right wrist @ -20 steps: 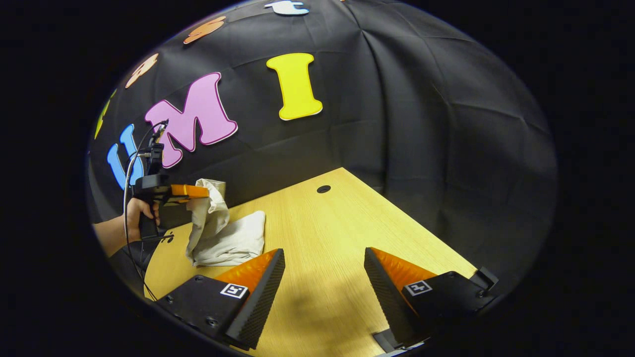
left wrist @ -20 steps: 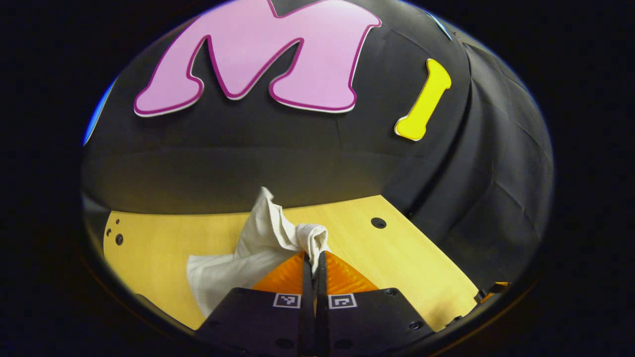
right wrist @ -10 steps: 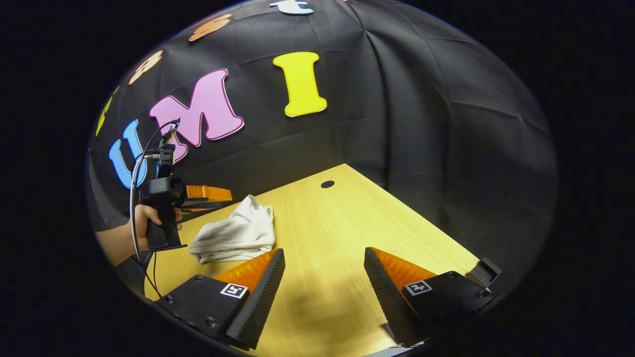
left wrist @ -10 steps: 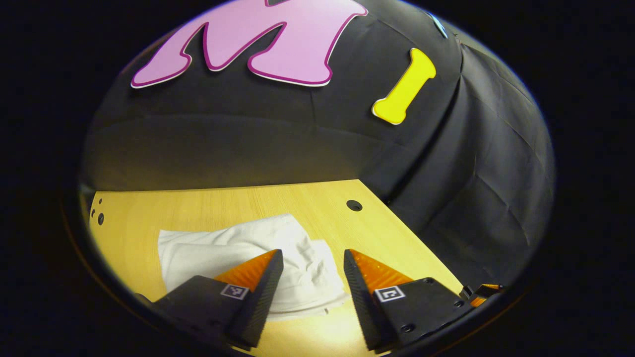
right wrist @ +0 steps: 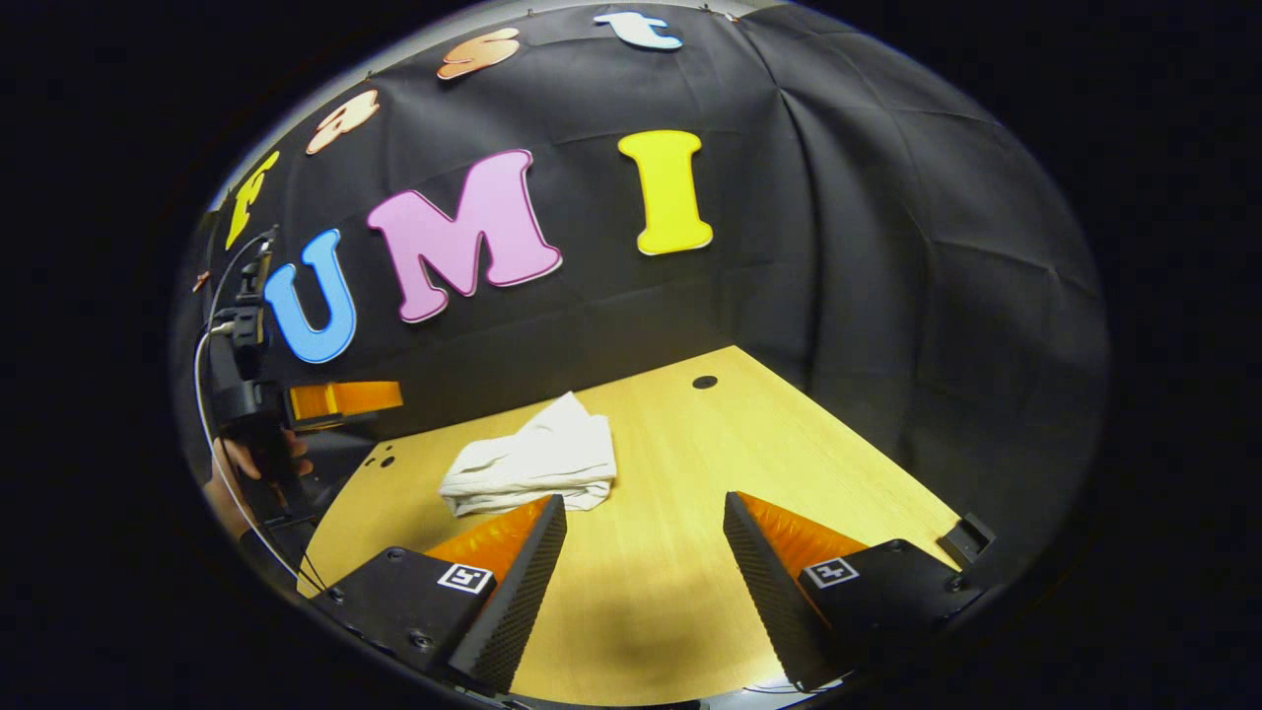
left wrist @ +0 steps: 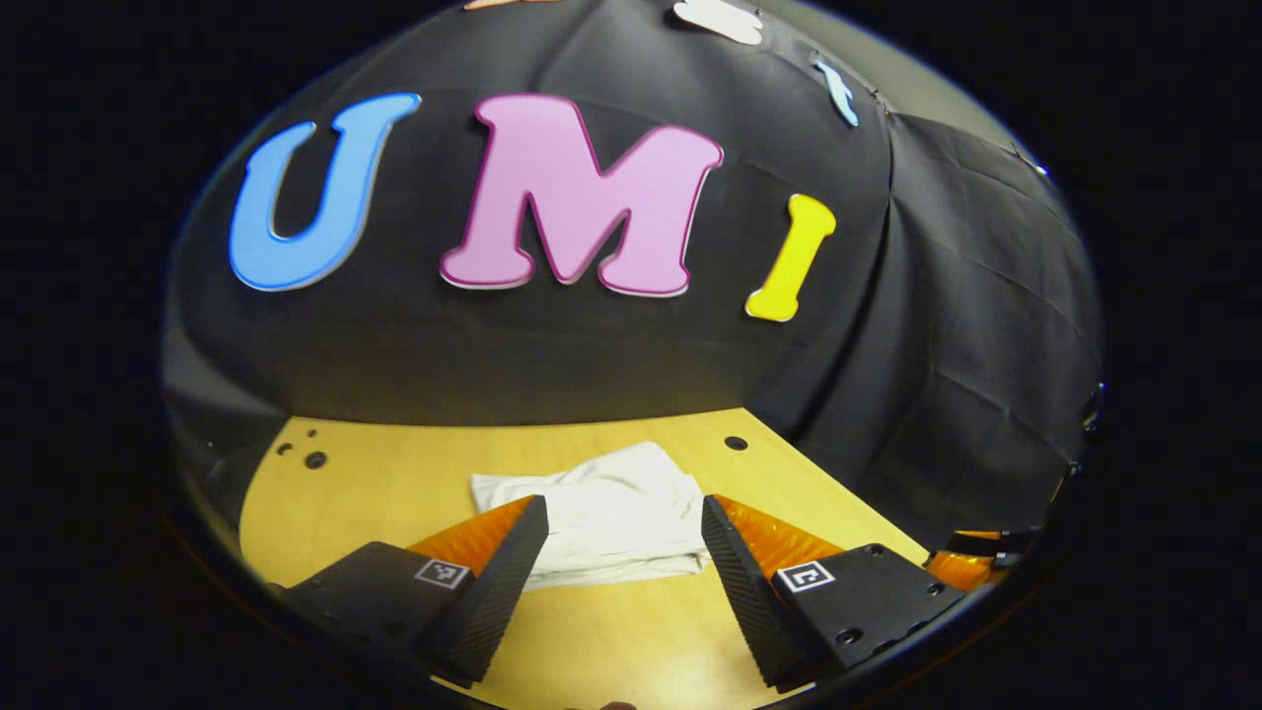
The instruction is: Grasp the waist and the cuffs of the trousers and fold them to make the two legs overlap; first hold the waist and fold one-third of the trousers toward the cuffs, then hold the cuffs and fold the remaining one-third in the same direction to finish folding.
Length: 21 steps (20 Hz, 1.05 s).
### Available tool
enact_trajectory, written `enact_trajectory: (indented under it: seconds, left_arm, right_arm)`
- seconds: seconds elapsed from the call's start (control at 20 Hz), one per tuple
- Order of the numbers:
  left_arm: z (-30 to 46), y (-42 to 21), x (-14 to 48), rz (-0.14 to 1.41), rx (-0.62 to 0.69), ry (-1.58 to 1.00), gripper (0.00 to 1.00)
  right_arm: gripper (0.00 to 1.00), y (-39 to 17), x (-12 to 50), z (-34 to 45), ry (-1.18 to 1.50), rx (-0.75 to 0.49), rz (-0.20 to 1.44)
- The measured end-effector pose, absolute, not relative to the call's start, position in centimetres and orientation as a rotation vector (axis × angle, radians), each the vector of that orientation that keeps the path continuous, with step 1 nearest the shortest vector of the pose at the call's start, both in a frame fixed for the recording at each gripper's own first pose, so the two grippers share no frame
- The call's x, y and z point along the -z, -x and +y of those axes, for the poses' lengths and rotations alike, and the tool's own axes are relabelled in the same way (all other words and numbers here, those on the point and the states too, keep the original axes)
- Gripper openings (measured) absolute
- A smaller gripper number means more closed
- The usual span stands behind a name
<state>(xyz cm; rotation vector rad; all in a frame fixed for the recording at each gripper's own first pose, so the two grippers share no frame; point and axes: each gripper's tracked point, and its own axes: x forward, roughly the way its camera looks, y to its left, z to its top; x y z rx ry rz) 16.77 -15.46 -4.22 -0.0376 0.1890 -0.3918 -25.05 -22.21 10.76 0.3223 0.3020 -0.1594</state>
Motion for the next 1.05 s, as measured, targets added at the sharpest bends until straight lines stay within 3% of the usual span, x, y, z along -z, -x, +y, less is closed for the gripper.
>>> enact_trajectory:
  seconds: [0.2, 0.5, 0.7, 0.95, 1.0, 1.05]
  left_arm:
    - [-8.8, -7.0, 3.3, 0.086, 0.279, 0.034, 0.97]
    - [-1.2, 4.7, 7.8, 0.070, 0.108, 0.120, 0.97]
    - [1.0, 7.9, 11.4, 0.109, 0.056, 0.125, 0.98]
    - [3.2, 11.5, 14.0, 0.149, 0.013, 0.101, 0.97]
    - [3.2, 11.5, 14.0, 0.155, 0.010, 0.105, 0.92]
    - [2.9, 11.5, 14.1, 0.156, 0.014, 0.115, 0.97]
  right_arm:
    - [0.98, 27.9, -12.0, -20.0, -0.287, 0.146, 0.317]
    - [0.98, 33.5, -12.0, -15.7, -0.217, 0.073, 0.305]
    - [0.98, 36.8, -9.6, -12.1, -0.221, 0.016, 0.383]
    - [0.98, 38.5, -11.3, -9.4, -0.187, -0.033, 0.355]
    - [0.98, 38.7, -11.7, -8.9, -0.190, -0.039, 0.346]
    - [0.98, 39.1, -11.9, -8.6, -0.190, -0.042, 0.338]
